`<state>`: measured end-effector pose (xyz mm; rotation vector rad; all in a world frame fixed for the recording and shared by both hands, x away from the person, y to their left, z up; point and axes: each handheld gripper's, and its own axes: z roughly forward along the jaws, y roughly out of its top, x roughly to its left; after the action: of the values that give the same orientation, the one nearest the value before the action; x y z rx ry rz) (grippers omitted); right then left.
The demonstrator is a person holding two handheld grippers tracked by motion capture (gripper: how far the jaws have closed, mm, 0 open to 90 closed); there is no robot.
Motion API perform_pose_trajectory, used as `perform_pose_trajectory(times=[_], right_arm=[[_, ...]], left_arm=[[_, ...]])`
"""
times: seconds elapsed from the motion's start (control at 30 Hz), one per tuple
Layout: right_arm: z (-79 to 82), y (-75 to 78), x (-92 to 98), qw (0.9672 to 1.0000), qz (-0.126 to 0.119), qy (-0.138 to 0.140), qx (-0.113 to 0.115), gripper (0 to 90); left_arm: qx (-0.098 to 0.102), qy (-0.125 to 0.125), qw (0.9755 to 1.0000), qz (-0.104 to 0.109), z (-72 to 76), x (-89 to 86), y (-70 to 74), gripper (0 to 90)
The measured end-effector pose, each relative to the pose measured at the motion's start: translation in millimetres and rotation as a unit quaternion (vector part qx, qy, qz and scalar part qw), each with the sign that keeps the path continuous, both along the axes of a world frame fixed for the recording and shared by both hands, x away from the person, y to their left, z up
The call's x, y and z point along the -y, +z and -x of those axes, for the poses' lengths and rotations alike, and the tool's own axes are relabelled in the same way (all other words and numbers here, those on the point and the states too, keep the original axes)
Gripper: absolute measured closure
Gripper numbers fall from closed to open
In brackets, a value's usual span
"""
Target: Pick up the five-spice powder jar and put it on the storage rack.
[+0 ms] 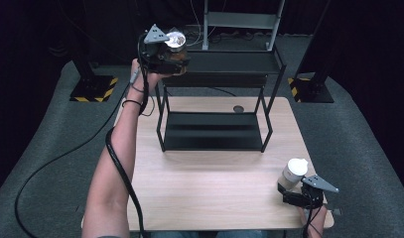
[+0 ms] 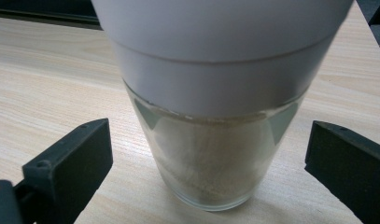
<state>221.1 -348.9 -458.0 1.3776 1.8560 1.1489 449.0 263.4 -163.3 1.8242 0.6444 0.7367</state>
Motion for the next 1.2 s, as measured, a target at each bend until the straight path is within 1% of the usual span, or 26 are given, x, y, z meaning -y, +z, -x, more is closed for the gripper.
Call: perform_pose_trajectory(times=[0.07,0.2,0.33,0.47,0.7,0.83,1.0,1.17,1.2], right_arm=[[0.1,-0.1,0.2,1.0000,-0.001,0.000,0.000,0.0],[-0.2,0.1,0.2,1.0000,-0.001,0.000,-0.001,0.0],[0.0,-0.1,0.3,1.0000,-0.001,0.000,0.000,0.0],[0.1,0.0,0.1,1.0000,0.000,0.000,0.000,0.0],[0.0,0.2,0.2,1.0000,0.000,0.000,-0.001,0.0],[-0.1,0.3,0.1,1.0000,0.000,0.000,-0.001,0.1],[0.0,0.1,0.6,1.0000,-0.001,0.000,0.000,0.1],[0.2,0.0,0.6,1.0000,-0.001,0.001,0.000,0.1],[0.0,0.0,0.9,1.0000,-0.002,0.001,0.000,0.1]], left_arm=[[-0.002,0.002,1.0000,-0.002,-2.4,0.9,0.5,30.4],[-0.007,0.003,0.9999,0.008,-8.8,-2.0,-0.2,30.4],[-0.008,0.004,0.9999,0.010,-12.4,-2.4,0.6,30.4],[-0.012,0.003,0.9998,0.015,-18.1,-3.0,0.1,30.4],[-0.020,0.012,0.9997,0.013,-26.0,1.2,0.4,30.4],[-0.024,0.020,0.9995,0.004,-30.9,5.9,2.8,30.4],[-0.035,0.030,0.9989,-0.005,-39.2,11.1,3.9,30.4],[-0.047,0.034,0.9983,-0.001,-45.6,12.1,0.8,30.4],[-0.048,0.033,0.9983,0.004,-46.3,11.4,-0.2,30.4]])
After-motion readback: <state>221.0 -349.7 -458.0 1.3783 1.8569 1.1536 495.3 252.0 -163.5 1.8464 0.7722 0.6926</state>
